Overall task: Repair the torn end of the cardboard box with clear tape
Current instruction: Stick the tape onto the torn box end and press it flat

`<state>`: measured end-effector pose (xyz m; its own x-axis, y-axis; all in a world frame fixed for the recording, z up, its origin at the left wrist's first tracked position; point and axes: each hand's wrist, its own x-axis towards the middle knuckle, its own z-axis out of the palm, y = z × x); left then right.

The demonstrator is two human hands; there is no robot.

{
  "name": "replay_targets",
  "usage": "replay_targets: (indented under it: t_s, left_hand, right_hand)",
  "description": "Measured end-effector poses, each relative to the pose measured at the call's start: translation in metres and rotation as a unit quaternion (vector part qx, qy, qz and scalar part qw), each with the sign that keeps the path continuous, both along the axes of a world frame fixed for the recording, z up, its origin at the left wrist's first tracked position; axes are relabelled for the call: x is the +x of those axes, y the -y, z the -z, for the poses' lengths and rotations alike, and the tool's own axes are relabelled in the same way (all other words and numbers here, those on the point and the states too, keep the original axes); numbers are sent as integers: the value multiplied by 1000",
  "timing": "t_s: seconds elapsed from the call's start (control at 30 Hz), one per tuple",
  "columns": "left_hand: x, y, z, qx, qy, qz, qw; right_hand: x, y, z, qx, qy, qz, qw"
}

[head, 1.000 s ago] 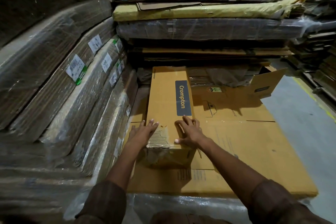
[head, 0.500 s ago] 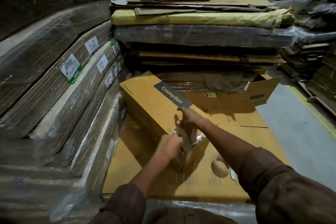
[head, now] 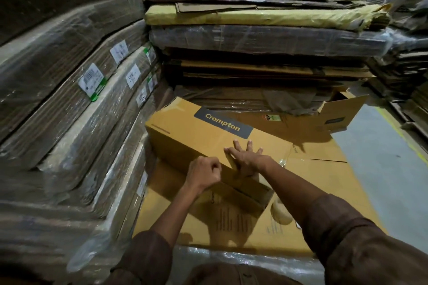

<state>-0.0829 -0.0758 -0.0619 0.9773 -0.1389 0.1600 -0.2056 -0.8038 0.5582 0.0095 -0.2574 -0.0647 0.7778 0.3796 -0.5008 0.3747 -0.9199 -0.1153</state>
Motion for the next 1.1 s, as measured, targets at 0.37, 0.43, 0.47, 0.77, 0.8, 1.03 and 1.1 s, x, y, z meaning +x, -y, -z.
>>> replay_targets:
  t_s: [0.37, 0.43, 0.47, 0.77, 0.8, 1.03, 1.1]
  left_hand:
    - [45, -57, 23, 225, -165, -121, 953]
    - [43, -54, 20, 272, -165, -94, 943]
    - [42, -52, 19, 291, -158, -85, 940]
    - [24, 3, 20, 350, -64, -128, 926]
    - [22, 12, 16, 349, -63, -123, 927]
    - [36, -3, -14, 188, -97, -137, 968]
    - [42, -27, -3, 187, -86, -171, 964]
  right_hand:
    - [6, 53, 2, 17, 91, 26, 995]
    - [7, 47, 1, 10, 100, 51, 994]
    - [7, 43, 0, 17, 99, 73, 992]
    - [-3, -43, -17, 135, -60, 380, 913]
    - [-8, -52, -20, 165, -80, 405, 896]
    - [-26, -48, 5, 219, -93, 396, 887]
    - [-27, -40, 17, 175, -81, 352, 916]
